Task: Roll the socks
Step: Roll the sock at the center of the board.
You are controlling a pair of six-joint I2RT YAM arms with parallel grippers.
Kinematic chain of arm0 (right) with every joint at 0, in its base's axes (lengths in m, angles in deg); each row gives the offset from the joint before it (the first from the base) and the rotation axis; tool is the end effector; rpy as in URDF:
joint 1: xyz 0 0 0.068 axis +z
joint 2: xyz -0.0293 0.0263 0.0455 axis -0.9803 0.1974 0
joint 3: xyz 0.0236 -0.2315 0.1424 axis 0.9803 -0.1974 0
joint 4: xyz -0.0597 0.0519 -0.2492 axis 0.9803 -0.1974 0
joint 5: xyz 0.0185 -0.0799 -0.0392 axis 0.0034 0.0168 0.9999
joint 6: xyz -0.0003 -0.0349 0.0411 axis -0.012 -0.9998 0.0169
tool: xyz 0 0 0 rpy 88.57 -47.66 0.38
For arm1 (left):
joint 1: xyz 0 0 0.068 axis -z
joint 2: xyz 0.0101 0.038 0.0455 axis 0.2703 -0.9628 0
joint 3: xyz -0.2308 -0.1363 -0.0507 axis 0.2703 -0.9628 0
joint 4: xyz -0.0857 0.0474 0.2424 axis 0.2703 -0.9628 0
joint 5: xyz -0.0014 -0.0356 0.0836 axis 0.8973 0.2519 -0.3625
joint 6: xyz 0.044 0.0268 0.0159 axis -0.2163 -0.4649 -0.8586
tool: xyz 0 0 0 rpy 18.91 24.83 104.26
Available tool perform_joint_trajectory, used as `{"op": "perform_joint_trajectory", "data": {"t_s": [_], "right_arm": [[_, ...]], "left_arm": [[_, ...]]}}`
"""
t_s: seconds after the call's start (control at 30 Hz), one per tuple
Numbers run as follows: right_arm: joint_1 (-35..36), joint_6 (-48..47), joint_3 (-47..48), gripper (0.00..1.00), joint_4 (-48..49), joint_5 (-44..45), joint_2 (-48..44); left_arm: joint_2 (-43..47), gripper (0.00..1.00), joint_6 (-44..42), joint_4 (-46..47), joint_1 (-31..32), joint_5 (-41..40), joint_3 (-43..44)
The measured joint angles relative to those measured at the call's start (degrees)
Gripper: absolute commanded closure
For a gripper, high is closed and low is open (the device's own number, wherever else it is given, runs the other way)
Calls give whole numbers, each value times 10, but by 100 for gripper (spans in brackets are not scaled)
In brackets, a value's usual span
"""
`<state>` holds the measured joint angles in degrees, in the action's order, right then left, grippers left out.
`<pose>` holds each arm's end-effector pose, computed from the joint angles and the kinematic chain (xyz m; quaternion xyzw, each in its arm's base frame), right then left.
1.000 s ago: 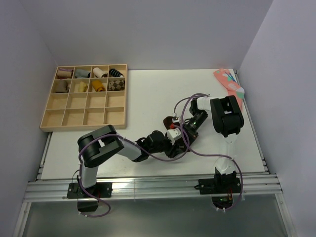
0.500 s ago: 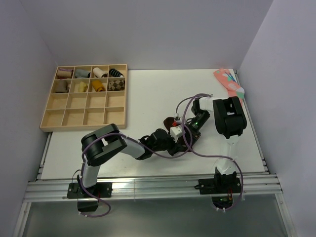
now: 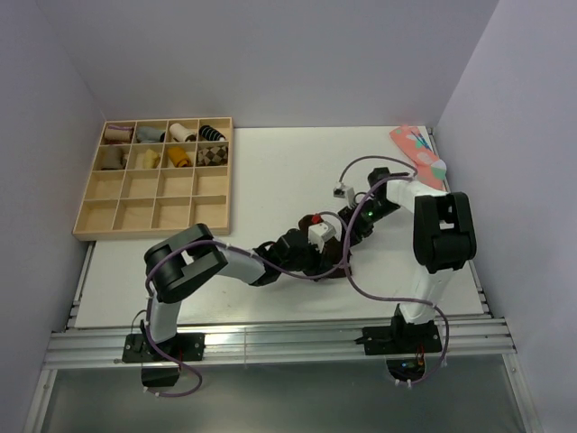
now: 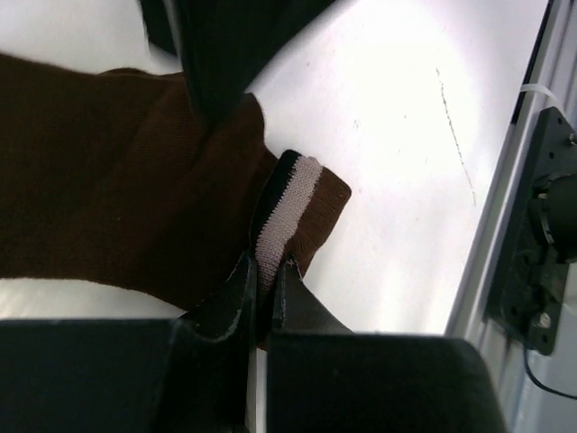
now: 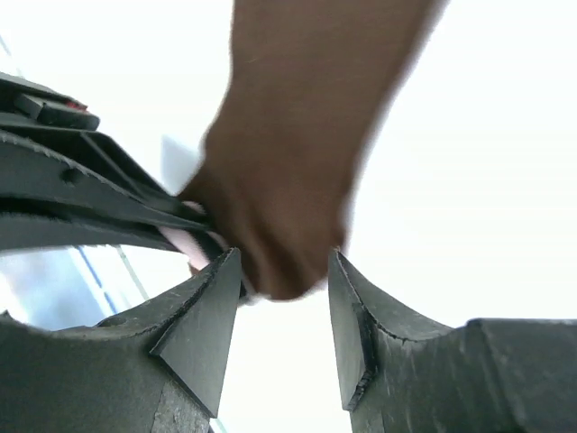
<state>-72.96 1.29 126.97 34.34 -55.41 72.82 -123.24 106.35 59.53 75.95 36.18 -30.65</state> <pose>0.3069 0.0555 0.1545 -0.3575 0.8528 0.3685 0.0958 0.1847 -0.3400 0.1241 0.3043 0.7860 -0.4341 0.3181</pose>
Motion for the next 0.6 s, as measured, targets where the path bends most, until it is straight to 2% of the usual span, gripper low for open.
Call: {"op": "perform_joint_trajectory", "data": {"t_s": [0.2,0.4,0.5,0.6], "right_arm": [[-52,21,-28,49,64,-14,-56],[-52,14,-115,48,124,-17,-213],[-56,-8,-167,43,157,-29,-290],[-63,-48,-207,42,154,-45,-352]], "left_arm": [[11,100,47,-5,-25,38,-20],[7,100,93,-40,-67,111,-7],[1,100,115,-57,-88,150,0],[-8,100,135,-89,-108,189,18]]}}
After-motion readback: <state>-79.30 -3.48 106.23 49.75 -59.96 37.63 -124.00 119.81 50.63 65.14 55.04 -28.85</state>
